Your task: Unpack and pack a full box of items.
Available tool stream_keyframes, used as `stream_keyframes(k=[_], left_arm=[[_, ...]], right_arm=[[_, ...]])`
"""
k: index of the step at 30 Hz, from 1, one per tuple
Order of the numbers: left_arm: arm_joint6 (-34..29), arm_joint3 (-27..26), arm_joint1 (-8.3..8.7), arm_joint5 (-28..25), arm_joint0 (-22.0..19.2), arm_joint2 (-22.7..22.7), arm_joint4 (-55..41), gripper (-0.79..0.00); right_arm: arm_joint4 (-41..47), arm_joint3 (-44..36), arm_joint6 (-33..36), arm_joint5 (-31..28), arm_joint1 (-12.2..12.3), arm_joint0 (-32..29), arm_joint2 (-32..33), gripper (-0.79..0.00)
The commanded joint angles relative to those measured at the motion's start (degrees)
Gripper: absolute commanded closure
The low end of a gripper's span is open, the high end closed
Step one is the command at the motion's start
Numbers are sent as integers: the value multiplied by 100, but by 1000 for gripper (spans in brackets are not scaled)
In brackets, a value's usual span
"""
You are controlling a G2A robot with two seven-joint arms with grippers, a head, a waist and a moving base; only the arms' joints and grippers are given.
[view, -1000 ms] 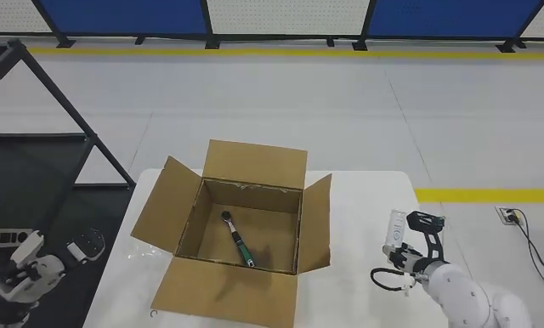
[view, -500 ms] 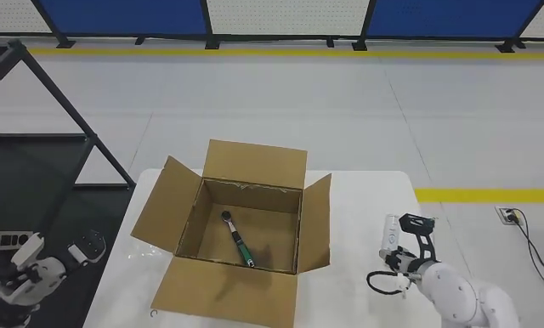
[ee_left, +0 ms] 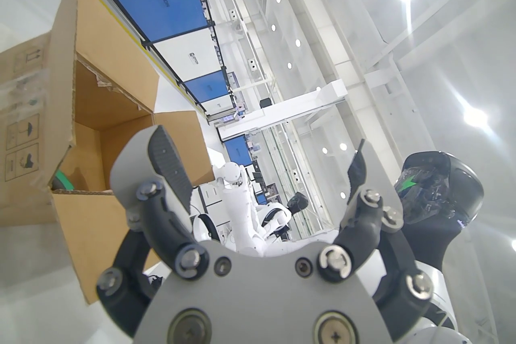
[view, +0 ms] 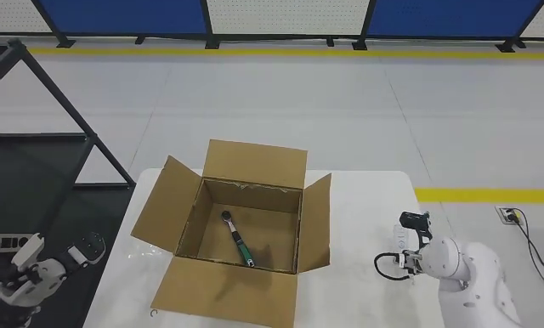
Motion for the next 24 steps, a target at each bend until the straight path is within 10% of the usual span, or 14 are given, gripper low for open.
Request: stream_keyframes(k=[1, 9, 12, 24], left_arm=[[-11, 10, 0, -9, -2, -1, -11, -785], [-29, 42, 0, -25, 18, -39, -37, -785], [-30, 40, 0, -39, 19, -41, -36, -785], [-65, 40, 3, -45, 3, -31, -38, -785]], right_arm=[[-9, 214, -5, -19, 12, 95, -16, 0], [91, 980, -103, -138, 55, 490, -90, 0], [78, 1086, -131, -134, 69, 553, -138, -323], [220, 772, -144, -49, 139, 406, -114, -739]])
